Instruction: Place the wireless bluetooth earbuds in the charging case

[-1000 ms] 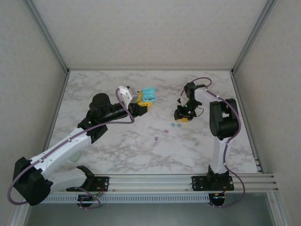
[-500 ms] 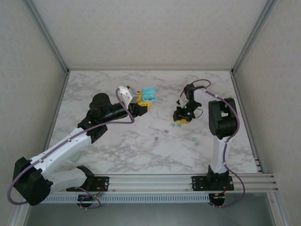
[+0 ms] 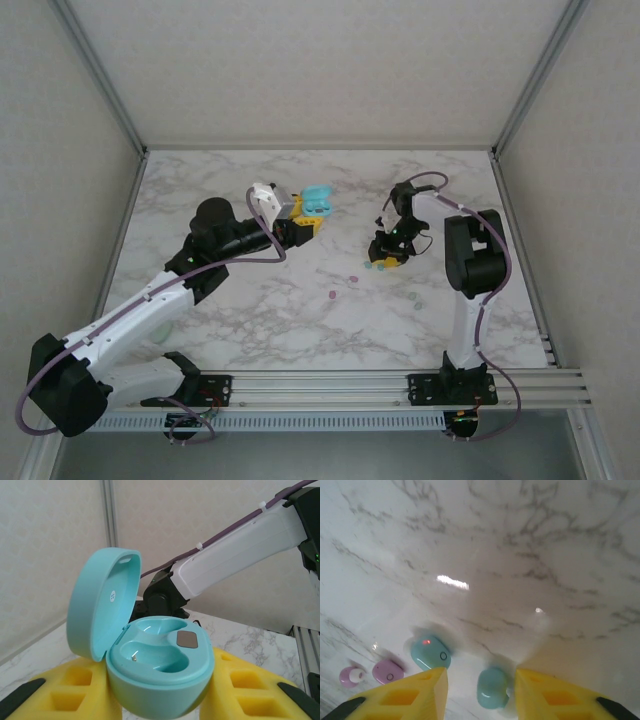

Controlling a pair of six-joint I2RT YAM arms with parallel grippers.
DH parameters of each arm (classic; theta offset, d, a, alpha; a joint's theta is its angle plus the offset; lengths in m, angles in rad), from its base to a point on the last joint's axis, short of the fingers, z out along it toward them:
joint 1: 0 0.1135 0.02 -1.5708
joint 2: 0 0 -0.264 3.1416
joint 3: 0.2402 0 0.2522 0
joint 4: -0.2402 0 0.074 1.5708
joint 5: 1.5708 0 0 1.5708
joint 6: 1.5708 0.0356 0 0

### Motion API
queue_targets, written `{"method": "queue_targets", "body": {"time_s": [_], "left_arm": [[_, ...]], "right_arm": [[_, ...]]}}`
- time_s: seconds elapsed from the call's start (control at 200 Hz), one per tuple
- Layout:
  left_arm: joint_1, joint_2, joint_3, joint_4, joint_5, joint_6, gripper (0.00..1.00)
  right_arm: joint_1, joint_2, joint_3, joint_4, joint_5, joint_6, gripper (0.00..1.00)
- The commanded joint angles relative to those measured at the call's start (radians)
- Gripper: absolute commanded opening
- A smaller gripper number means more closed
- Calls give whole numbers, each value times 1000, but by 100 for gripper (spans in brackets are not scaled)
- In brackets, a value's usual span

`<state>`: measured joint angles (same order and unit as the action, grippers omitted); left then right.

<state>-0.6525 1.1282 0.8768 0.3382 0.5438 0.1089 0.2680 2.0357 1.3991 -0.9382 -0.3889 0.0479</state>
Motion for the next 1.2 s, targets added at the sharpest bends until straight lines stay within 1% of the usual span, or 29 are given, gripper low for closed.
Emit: {"method": "queue_targets", "body": {"time_s": [0.0,0.14,0.275,0.32,0.445,0.756,0.971,1.196], "left_arm": [[8,-13,22,2,5,13,16],[8,-15,21,2,5,13,16],[7,-15,21,2,4,14,16],[7,-12,21,2,4,14,16],[7,-13,21,6,2,14,16],[8,-13,19,-1,2,18,16],[8,-11,19,1,4,20,16],[8,-13,18,-1,8,21,16]], "right_arm": [[13,-32,-14,-48,9,10,40],[17,-42,-26,-44,13,15,40],[16,-43,-20,-33,67,34,41],[17,-43,-16,-24,92,64,41],[40,-46,-17,6,114,127,39],[83,-34,-9,14,232,256,36],[99,-32,-6,42,233,304,32],[111,-17,17,32,272,319,29]]}}
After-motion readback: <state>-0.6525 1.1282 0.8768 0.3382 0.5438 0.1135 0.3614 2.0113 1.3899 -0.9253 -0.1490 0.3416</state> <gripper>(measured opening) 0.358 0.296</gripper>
